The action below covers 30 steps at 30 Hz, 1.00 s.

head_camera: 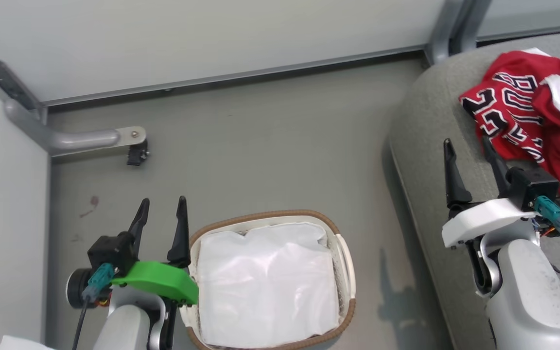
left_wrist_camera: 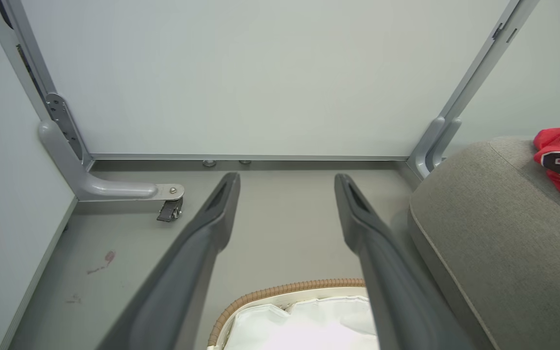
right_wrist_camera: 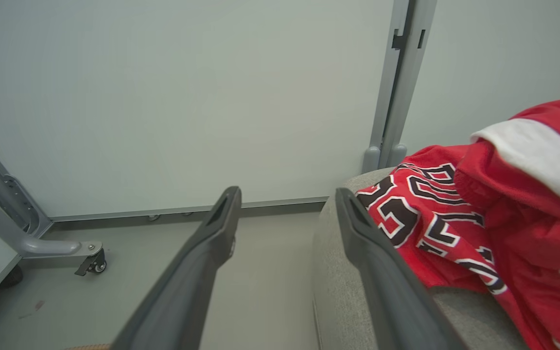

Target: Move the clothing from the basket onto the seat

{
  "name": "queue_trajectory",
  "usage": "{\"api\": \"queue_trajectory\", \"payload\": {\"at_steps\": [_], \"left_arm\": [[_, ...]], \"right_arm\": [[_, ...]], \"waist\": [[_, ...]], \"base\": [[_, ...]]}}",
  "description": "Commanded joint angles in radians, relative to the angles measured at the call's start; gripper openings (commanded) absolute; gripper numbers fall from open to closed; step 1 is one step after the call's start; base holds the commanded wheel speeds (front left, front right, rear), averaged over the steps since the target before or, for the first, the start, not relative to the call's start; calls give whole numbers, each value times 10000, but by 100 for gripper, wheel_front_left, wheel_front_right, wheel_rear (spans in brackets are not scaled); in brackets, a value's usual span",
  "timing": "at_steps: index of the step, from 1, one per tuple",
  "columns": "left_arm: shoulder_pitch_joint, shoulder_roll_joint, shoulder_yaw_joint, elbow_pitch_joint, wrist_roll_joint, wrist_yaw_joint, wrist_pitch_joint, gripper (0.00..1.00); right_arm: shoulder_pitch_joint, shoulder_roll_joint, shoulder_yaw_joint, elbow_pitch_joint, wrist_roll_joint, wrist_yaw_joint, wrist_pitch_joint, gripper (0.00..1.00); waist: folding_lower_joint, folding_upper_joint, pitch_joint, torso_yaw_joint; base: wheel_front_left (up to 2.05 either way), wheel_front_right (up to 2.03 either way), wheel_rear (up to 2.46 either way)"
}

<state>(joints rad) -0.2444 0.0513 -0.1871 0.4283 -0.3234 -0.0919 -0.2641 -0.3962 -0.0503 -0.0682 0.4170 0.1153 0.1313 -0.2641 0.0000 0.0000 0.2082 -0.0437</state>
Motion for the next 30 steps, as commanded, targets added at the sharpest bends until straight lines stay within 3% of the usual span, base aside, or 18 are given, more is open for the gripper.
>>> {"api": "queue_trajectory", "payload": {"at_steps": [1,9,22,23,30], "left_arm": [[264,0,148,36,18,59,-4,100],[785,2,779,140,185,315,-4,100],[1474,3,1071,354,-127,23,-4,100],[1374,-12,1044,336,-92,30,2,0],[1533,-49,1070,730,-447,26,121,0]], "right_arm": [[255,-32,111,71,199,-12,-3,100],[728,-36,308,270,519,-12,-3,100],[1618,-34,232,511,897,-13,-3,100],[1508,13,237,498,880,0,-2,0],[1874,125,169,933,1216,2,154,0]], "waist": [[0,0,-406,567],[0,0,-694,991],[0,0,-1277,869],[0,0,-1195,889],[0,0,-1245,878]], "base": [[0,0,0],[0,0,0],[0,0,0],[0,0,0],[0,0,0]]}}
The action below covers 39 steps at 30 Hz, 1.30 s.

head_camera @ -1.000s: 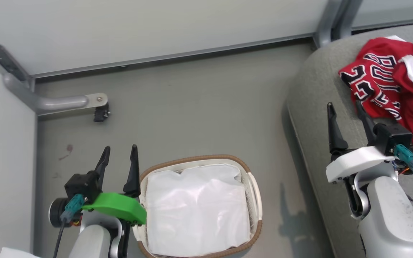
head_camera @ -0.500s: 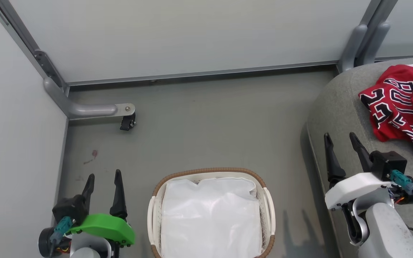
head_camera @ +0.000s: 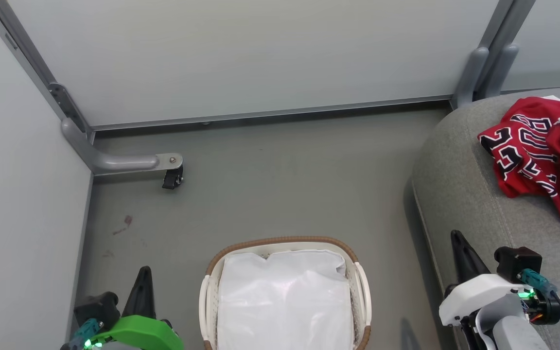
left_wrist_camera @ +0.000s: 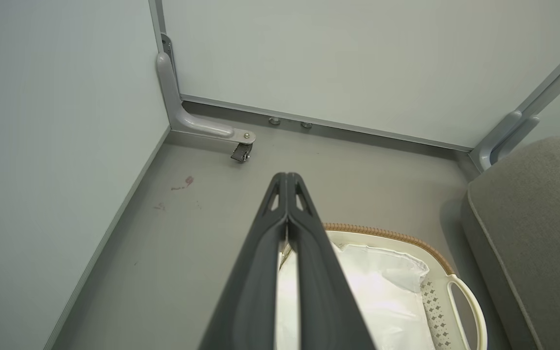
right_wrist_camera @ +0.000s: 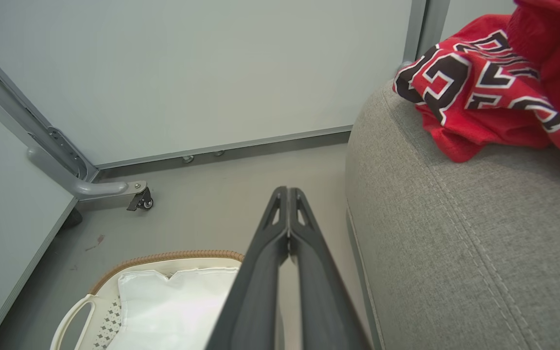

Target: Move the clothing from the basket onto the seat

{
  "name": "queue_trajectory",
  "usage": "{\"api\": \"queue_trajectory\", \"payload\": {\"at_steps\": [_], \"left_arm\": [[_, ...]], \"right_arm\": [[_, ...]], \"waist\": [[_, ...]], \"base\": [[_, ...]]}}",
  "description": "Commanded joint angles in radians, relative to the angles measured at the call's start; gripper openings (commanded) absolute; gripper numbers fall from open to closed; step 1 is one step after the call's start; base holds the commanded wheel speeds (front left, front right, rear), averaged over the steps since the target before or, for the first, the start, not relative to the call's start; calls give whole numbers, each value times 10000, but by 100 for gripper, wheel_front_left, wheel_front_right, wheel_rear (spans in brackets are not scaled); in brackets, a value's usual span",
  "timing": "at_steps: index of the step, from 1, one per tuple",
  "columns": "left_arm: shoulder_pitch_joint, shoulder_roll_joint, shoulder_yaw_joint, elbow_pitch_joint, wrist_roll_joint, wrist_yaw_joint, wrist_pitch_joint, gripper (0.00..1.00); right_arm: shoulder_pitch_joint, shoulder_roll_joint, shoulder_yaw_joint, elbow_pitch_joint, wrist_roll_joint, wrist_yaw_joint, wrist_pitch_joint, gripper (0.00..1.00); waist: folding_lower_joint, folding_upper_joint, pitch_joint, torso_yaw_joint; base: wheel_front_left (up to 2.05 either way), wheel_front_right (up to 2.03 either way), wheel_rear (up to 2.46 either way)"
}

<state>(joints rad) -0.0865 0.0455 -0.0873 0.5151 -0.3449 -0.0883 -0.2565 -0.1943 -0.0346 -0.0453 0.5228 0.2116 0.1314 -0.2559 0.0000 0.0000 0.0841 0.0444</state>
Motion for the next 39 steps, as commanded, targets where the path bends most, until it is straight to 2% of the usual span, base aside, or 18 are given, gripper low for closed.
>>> {"api": "queue_trajectory", "payload": {"at_steps": [1,17,39], "left_arm": [[-56,9,110,-172,-428,-17,108,0],[-81,20,502,-736,-3019,-108,853,0],[-145,34,975,-1356,-5979,-209,1731,0]], "right_arm": [[-144,-35,-86,-153,468,0,144,0],[103,-68,-174,-771,3347,-2,860,0],[343,-103,-330,-1411,6621,-4,1727,0]], "waist": [[0,0,-11,-7],[0,0,-115,-64],[0,0,-263,-145]], "base": [[0,0,0],[0,0,0],[0,0,0]]}}
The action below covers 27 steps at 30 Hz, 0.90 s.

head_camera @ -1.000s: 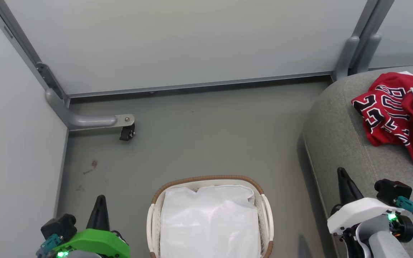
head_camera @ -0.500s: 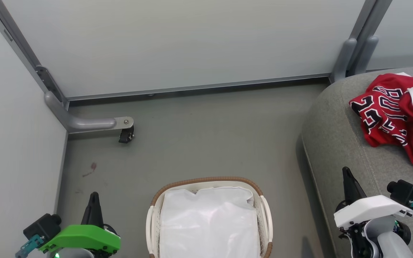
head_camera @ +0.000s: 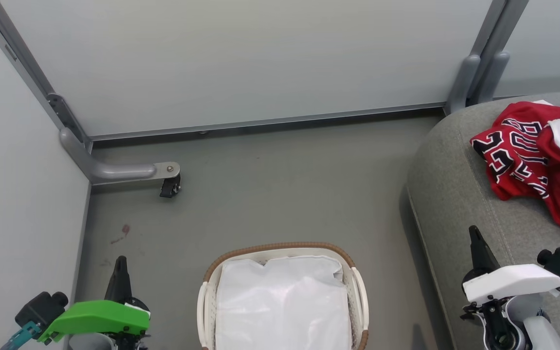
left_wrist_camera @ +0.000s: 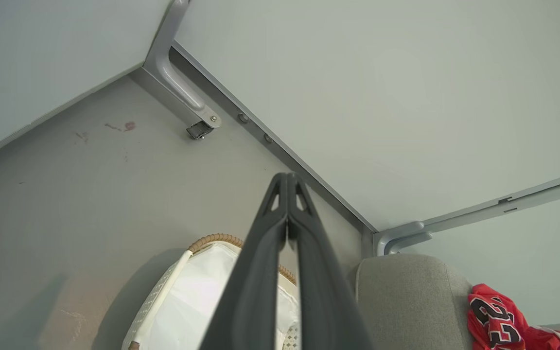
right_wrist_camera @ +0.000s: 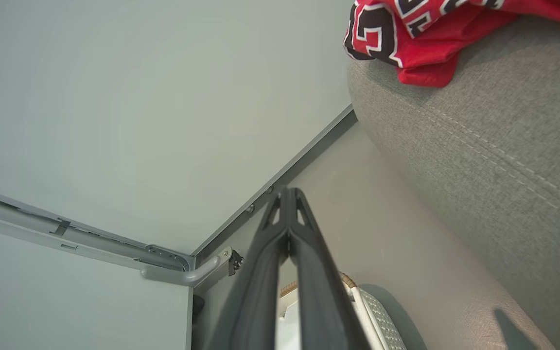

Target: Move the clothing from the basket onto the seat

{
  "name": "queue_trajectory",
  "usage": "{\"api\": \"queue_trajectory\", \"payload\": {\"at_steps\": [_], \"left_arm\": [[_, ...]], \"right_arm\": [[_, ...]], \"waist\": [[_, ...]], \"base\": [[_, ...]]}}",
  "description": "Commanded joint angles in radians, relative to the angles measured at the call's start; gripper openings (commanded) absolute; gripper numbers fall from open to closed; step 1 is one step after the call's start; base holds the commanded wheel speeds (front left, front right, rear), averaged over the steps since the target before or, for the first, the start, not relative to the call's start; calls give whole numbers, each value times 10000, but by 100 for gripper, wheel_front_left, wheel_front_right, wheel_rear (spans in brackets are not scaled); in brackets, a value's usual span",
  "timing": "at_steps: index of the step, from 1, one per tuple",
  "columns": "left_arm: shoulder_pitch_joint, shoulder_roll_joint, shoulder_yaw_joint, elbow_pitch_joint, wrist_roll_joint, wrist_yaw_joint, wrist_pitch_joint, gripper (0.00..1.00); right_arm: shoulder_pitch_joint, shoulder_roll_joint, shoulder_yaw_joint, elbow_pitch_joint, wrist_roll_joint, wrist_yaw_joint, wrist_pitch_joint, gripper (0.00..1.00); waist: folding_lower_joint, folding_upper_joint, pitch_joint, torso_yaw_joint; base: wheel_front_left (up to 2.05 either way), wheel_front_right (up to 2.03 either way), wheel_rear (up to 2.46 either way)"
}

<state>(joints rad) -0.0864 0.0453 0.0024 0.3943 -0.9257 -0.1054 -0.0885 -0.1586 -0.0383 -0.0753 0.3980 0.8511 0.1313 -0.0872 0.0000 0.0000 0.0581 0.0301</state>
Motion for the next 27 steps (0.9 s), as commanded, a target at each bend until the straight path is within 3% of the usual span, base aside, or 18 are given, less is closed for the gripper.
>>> {"api": "queue_trajectory", "payload": {"at_steps": [1,27], "left_arm": [[-149,36,95,-171,-272,-43,81,0],[-216,51,506,-703,-2869,-135,855,0]], "right_arm": [[-6,-69,-37,-184,335,-2,76,0],[201,-101,-186,-733,3195,-5,846,0]], "waist": [[0,0,-9,-6],[0,0,-177,-97]], "base": [[0,0,0],[0,0,0]]}}
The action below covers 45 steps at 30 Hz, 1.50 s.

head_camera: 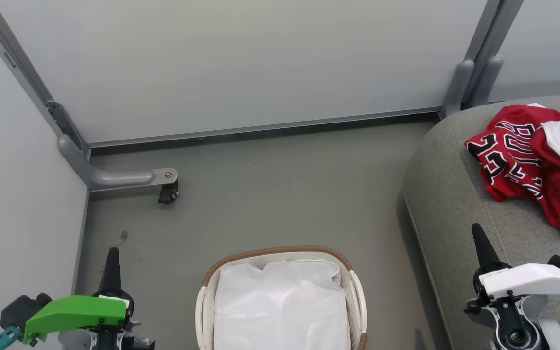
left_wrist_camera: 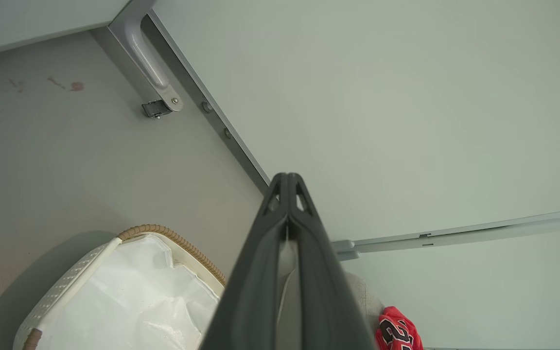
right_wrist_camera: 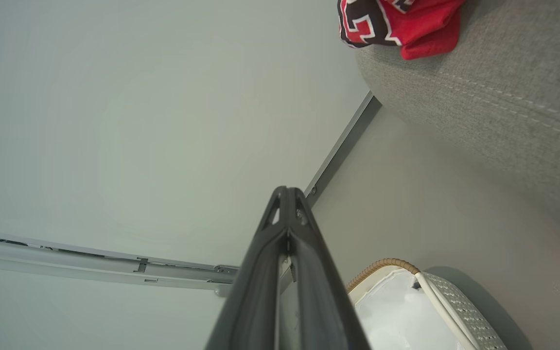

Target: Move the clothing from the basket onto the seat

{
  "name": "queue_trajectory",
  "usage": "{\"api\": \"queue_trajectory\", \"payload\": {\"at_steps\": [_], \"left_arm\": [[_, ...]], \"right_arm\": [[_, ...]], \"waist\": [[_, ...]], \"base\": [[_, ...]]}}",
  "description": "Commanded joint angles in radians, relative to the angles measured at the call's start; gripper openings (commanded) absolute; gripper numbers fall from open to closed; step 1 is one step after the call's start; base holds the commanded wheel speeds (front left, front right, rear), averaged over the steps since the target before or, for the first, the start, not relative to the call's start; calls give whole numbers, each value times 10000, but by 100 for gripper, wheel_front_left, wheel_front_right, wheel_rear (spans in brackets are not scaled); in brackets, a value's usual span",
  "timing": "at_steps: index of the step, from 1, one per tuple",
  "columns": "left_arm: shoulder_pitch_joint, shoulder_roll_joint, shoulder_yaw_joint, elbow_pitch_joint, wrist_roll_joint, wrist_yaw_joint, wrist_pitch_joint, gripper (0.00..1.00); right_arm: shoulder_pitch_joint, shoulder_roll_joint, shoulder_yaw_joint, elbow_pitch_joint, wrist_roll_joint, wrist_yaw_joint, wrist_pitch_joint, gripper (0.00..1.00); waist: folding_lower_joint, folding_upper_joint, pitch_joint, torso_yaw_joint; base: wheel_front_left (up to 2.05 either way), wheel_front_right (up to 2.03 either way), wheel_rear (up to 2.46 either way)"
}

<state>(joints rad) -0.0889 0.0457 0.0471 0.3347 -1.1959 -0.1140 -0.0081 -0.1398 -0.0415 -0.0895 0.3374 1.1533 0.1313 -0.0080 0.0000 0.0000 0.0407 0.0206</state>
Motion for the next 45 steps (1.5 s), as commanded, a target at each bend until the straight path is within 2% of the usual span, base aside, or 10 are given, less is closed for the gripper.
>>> {"api": "queue_trajectory", "payload": {"at_steps": [1,45], "left_arm": [[-193,48,72,-128,-263,-53,76,0],[-252,68,603,-800,-3543,-178,1057,0]], "right_arm": [[22,-70,-49,-147,279,-5,90,0],[310,-109,-227,-836,3902,-8,1063,0]], "waist": [[0,0,-9,-6],[0,0,-299,-164]], "base": [[0,0,0],[0,0,0]]}}
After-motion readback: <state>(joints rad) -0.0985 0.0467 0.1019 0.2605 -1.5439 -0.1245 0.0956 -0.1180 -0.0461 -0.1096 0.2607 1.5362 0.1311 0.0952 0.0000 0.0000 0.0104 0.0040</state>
